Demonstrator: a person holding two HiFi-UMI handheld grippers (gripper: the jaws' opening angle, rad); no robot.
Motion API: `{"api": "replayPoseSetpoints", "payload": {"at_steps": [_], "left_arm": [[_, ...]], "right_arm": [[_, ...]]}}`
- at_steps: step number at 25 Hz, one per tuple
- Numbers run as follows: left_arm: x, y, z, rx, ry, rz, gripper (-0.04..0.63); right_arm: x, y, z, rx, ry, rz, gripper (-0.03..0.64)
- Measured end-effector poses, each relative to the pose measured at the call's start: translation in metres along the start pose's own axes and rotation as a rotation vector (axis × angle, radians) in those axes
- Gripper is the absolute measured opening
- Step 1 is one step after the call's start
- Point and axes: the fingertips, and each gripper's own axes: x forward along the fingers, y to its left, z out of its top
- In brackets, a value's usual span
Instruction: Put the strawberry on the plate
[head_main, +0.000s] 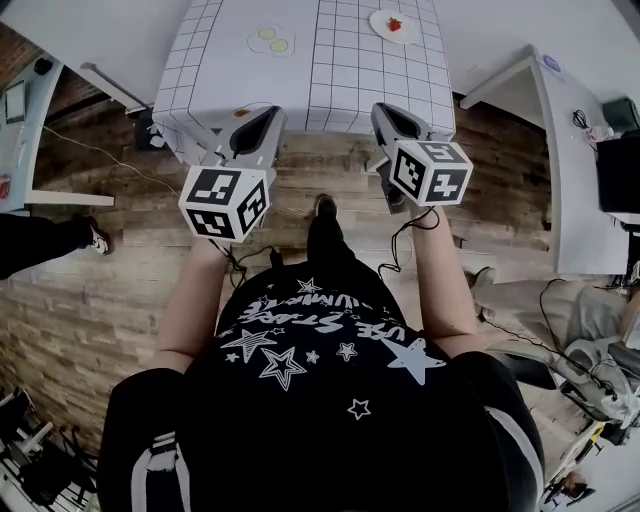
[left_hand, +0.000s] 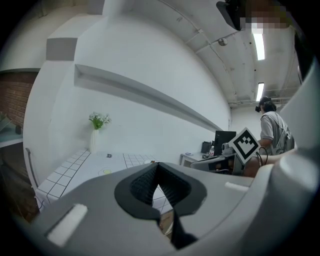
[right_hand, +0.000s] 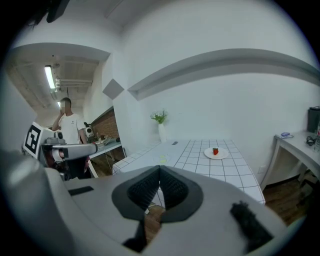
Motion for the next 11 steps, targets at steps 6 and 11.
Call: {"api": "replayPoseSetpoints", "payload": {"at_steps": [6, 11], "left_arm": [[-0.038, -0.021, -0.007, 0.021, -0.004, -0.017, 0.009], [-0.067, -0.027, -0.011, 0.016, 0.0, -0.002, 0.009]], "right_arm": [[-0.032, 0.029, -0.012, -0.001, -0.019, -0.005, 0.014], [-0.057, 0.056, -0.02, -0.029, -0.032, -0.008, 0.014]]}}
